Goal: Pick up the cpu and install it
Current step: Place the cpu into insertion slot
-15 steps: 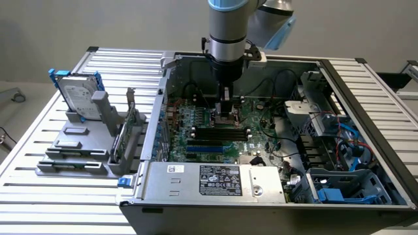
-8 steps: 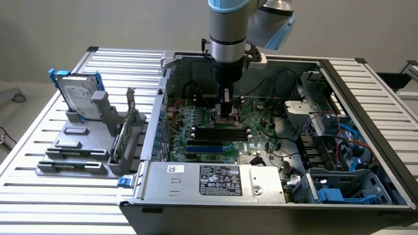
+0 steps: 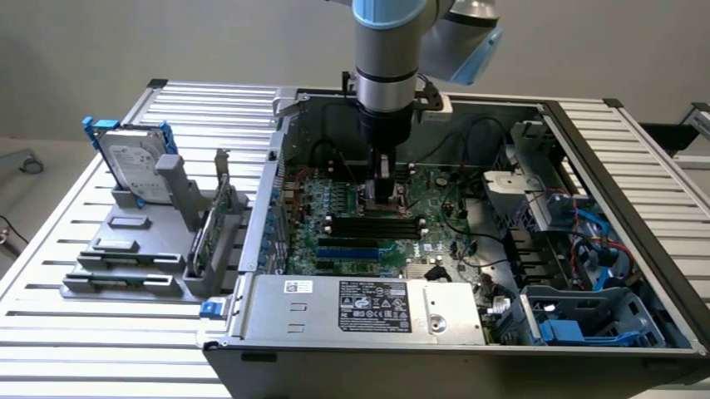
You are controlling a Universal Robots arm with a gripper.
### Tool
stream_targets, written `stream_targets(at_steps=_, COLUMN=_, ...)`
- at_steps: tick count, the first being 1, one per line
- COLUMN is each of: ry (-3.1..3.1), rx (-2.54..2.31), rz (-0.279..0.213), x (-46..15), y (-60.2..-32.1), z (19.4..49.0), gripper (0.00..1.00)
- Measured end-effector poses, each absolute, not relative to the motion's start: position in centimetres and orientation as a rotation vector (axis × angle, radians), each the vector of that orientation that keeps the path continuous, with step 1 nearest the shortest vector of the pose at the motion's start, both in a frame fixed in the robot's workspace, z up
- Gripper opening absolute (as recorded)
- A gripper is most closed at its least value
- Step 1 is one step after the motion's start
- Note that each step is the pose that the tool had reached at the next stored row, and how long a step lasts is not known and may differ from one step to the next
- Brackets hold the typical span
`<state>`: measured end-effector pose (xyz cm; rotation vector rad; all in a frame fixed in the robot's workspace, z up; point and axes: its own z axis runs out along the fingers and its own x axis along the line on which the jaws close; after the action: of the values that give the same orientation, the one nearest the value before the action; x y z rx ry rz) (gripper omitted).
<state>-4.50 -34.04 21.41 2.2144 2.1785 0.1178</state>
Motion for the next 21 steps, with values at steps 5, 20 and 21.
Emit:
stream_targets(at_steps=5, ry=2.179, rx=2.214, rz=0.118, x=-4.50, y=-34.05, z=20.86, gripper=0.55)
stream_targets(at_steps=20, ry=2.178, rx=2.215, rz=0.118, x=-4.50, y=-34.05, z=20.31, gripper=0.55)
stream_targets(at_steps=21, ry=2.177, rx=2.216, rz=0.118, x=-4.50, y=-34.05, z=20.30, gripper=0.55)
